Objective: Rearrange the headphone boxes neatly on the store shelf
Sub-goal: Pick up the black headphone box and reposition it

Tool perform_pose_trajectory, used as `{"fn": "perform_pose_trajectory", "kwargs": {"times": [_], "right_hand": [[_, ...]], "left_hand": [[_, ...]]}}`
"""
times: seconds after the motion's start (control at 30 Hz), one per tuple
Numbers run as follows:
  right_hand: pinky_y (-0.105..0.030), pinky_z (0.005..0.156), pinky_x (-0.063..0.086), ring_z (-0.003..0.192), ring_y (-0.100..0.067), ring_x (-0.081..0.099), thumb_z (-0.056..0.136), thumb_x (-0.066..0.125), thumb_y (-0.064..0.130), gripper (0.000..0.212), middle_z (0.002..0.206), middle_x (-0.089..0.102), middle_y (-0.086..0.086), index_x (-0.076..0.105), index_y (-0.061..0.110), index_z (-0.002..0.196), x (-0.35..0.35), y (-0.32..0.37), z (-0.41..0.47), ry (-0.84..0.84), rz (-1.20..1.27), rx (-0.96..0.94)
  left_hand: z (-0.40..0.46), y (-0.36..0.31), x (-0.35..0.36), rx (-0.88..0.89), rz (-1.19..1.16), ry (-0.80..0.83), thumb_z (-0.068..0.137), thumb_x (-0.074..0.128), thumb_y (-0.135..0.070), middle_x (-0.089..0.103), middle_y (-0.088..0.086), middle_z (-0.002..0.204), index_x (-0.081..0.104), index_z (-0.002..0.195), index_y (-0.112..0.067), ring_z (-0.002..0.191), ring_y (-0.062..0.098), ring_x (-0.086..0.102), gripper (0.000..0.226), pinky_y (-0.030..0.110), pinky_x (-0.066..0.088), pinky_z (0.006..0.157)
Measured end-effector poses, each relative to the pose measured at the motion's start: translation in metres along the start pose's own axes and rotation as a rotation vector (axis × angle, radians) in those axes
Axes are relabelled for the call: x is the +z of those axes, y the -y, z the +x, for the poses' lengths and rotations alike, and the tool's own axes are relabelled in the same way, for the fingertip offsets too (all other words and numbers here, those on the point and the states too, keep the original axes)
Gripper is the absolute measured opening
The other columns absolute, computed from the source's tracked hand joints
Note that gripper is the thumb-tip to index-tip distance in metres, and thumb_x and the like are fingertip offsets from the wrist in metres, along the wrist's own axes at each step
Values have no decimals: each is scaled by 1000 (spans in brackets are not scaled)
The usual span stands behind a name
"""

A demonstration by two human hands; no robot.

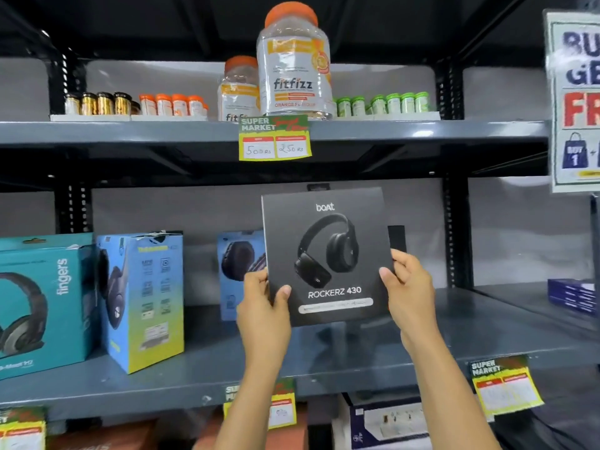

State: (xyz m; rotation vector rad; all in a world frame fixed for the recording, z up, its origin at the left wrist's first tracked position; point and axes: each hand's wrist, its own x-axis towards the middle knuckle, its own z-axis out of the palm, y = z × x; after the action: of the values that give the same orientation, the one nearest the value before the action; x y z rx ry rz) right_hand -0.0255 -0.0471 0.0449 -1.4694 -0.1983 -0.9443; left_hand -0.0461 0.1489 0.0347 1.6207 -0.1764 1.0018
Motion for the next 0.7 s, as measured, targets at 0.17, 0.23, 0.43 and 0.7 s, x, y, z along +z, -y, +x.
{"fn": "perform_pose_trajectory", "kwargs": {"times": [0.17, 0.23, 0.43, 0.7], "right_hand": [[-36, 103, 46, 117, -18, 57, 97, 38, -4, 38, 130, 61, -5, 49, 20, 125, -39, -52, 34, -29, 17, 131], [-33, 102, 44, 118, -17, 56, 97, 37, -6, 39, 131, 59, -4, 50, 17, 125, -54, -67, 47, -51, -2, 154], [-28, 94, 45, 116, -19, 57, 96, 41, -5, 41, 129, 60, -3, 51, 19, 127, -87, -102, 64, -153, -54, 228], [-41, 107, 43, 128, -25, 52, 96, 42, -5, 42, 136, 58, -7, 49, 18, 130, -89, -111, 69, -211, -96, 265]], "left_hand": [[-21, 14, 80, -84, -7, 163, 93, 52, 3, 63, 17, 125, 41, 120, -2, 111, 32, 60, 29, 45, 48, 94], [-26, 18, 105, -95, 20, 199, 92, 50, 6, 60, 19, 129, 40, 122, 1, 117, 33, 58, 32, 43, 46, 97], [-32, 26, 149, -107, 69, 349, 89, 43, 12, 62, 13, 125, 40, 122, -5, 96, 21, 58, 37, 23, 41, 78], [-26, 30, 153, -123, 142, 472, 91, 41, 9, 57, 15, 126, 35, 125, -9, 91, 18, 51, 39, 23, 38, 75]]}}
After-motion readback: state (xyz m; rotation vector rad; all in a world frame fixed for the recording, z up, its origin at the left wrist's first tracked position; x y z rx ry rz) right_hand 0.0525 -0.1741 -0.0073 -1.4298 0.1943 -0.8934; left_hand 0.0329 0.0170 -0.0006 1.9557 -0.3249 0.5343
